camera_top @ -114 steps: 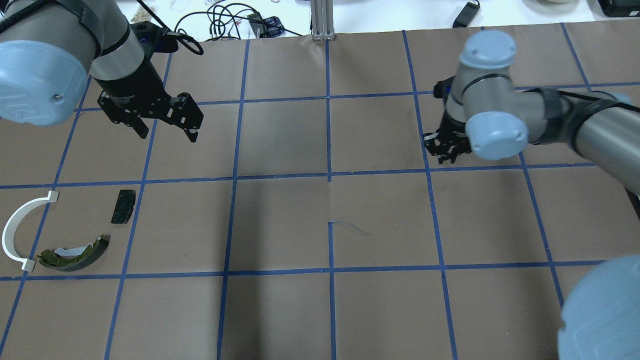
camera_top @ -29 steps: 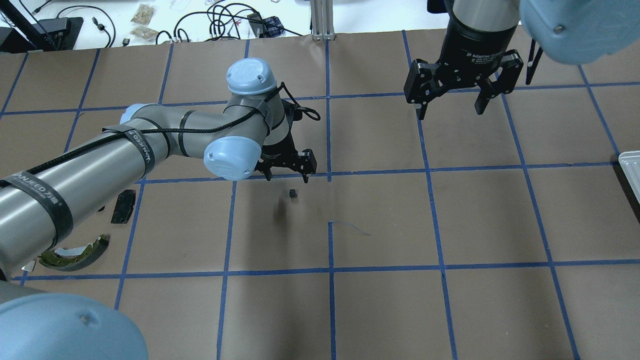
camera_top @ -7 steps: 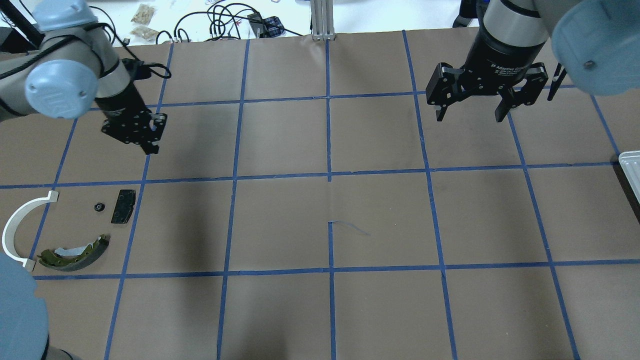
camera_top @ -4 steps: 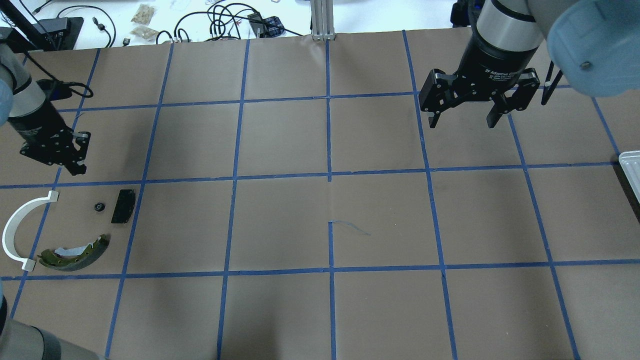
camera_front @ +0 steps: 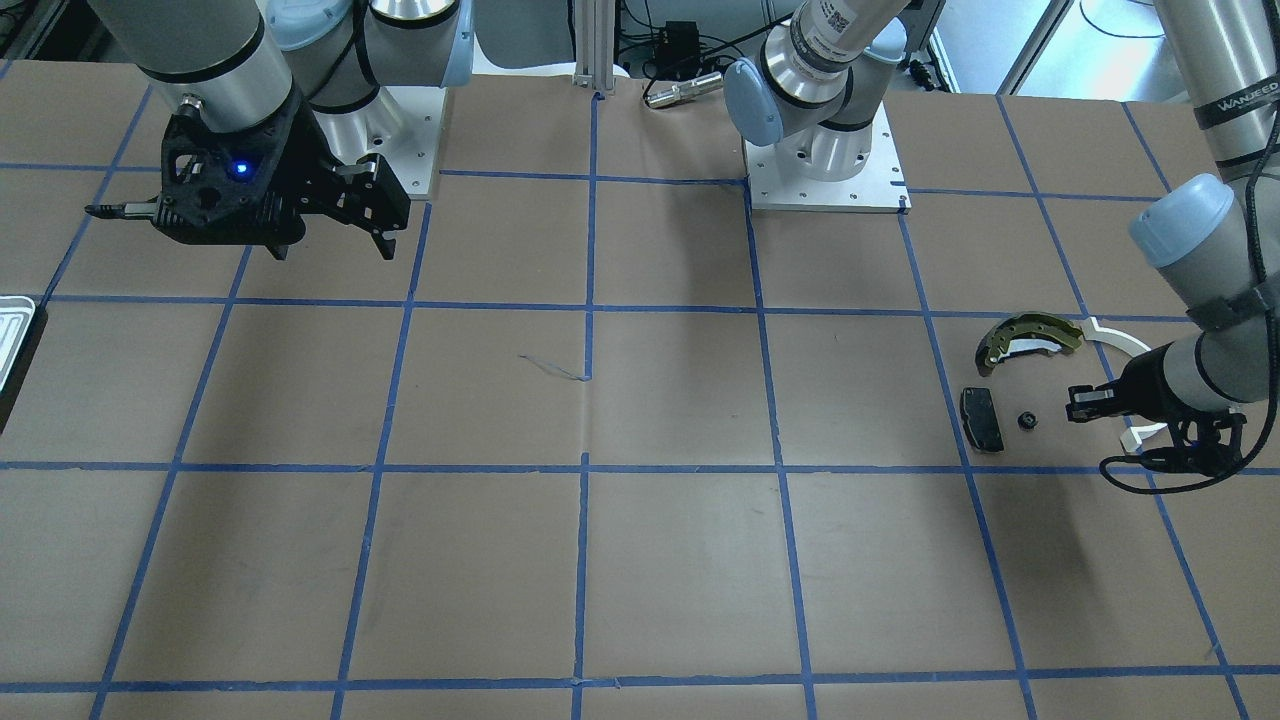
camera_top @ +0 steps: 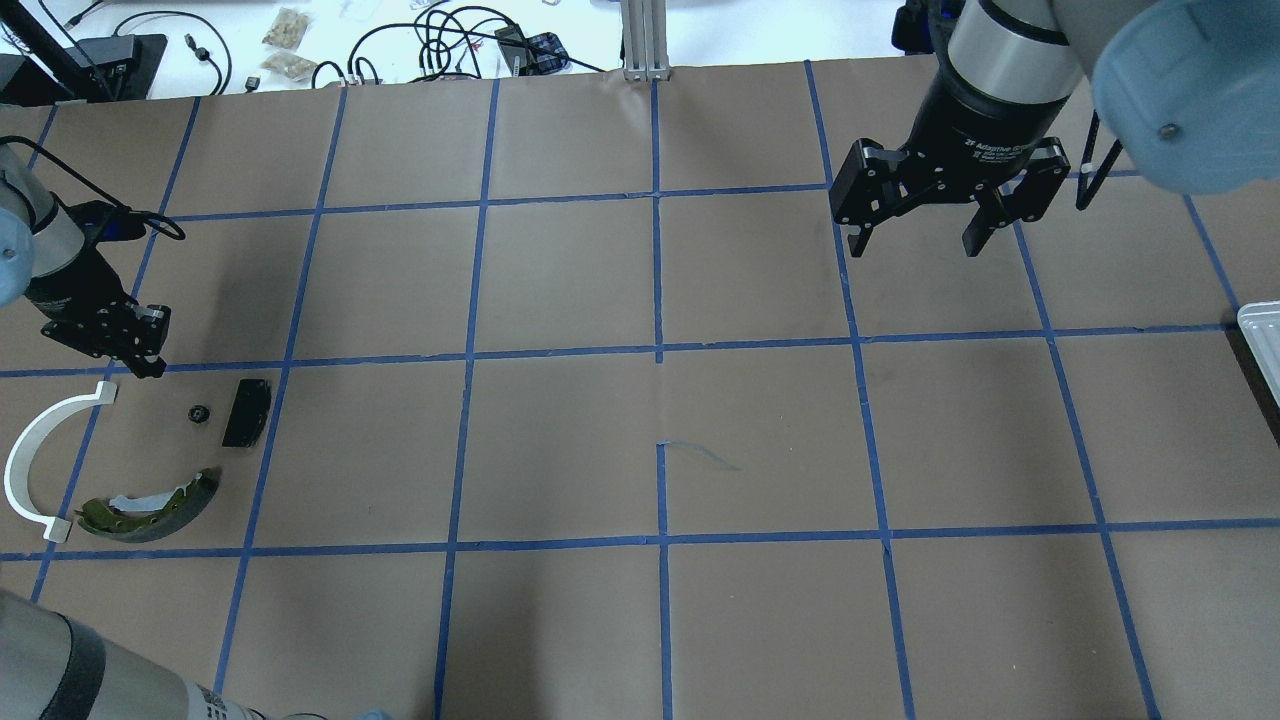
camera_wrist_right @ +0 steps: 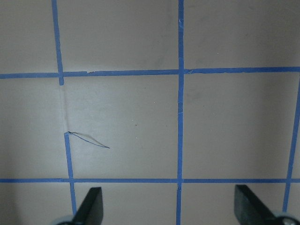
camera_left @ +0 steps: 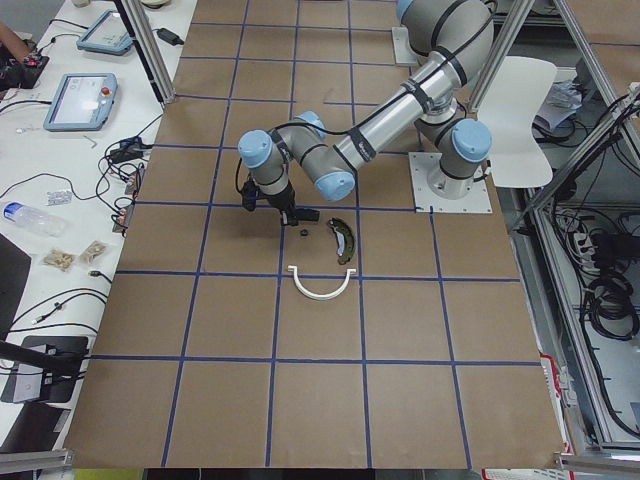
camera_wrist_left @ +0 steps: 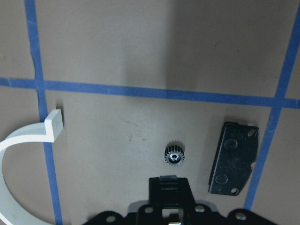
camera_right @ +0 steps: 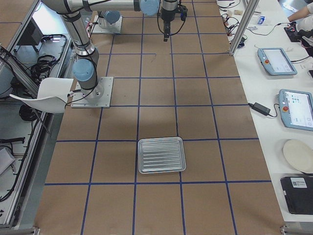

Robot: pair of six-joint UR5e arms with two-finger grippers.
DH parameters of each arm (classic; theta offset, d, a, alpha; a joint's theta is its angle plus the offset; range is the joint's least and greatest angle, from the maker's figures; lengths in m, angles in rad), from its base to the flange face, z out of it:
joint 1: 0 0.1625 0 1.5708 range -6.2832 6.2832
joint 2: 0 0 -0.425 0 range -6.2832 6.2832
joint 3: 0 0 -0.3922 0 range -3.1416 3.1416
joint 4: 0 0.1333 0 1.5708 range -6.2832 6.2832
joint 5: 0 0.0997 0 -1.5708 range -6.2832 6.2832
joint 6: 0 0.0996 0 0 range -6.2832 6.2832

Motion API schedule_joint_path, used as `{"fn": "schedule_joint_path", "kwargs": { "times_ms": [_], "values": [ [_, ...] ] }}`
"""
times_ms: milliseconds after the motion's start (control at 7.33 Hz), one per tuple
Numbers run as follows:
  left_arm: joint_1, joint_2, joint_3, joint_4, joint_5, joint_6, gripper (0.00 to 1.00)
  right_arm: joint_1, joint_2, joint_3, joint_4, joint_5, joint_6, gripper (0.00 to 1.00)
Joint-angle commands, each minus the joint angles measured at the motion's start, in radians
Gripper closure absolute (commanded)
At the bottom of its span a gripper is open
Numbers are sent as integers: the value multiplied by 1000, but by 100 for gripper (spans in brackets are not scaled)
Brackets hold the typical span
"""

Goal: Place bearing gear from tray to pile

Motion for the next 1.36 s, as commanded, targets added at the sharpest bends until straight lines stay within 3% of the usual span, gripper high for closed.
{"fn": "schedule_joint_path", "kwargs": {
  "times_ms": [0, 1227],
  "values": [
    [5, -25, -13, 9, 0, 41, 100, 0, 0, 0, -9, -6, 0, 0],
    [56, -68, -56, 43, -3, 92, 100, 0, 0, 0, -12, -5, -8, 0]
  ]
}}
